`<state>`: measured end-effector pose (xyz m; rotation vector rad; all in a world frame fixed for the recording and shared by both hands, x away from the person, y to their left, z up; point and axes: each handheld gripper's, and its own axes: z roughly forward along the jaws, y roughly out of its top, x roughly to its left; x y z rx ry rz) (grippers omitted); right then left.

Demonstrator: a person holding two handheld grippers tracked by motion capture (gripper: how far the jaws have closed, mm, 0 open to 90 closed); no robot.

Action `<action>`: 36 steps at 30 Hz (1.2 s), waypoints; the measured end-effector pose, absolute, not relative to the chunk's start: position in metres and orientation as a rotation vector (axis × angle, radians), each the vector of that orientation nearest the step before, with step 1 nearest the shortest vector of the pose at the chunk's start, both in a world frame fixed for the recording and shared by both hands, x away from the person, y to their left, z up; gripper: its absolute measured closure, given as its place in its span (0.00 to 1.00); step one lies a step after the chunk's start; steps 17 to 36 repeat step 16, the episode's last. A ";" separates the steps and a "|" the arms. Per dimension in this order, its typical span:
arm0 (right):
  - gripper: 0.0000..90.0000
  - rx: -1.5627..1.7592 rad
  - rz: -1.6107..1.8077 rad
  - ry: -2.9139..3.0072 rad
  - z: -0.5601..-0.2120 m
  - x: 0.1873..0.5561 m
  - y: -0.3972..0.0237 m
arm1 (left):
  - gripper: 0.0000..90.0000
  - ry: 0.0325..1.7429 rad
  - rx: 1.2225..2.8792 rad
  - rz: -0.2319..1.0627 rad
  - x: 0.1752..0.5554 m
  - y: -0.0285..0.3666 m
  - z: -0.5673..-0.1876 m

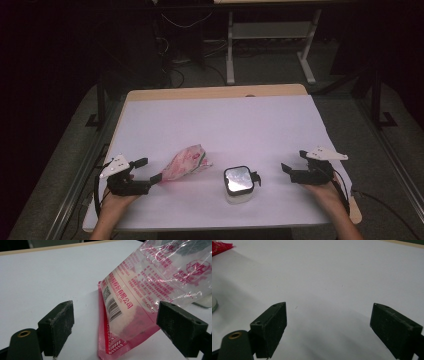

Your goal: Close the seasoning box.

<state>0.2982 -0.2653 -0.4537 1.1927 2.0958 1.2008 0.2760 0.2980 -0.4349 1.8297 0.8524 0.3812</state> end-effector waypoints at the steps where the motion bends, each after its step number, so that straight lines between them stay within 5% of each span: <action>1: 0.15 1.194 1.211 2.087 -0.454 0.298 -0.266 | 0.16 0.857 1.826 0.380 0.276 0.298 -0.435; 36: 0.15 1.187 1.212 2.092 -0.454 0.298 -0.266 | 0.16 0.860 1.826 0.383 0.277 0.298 -0.436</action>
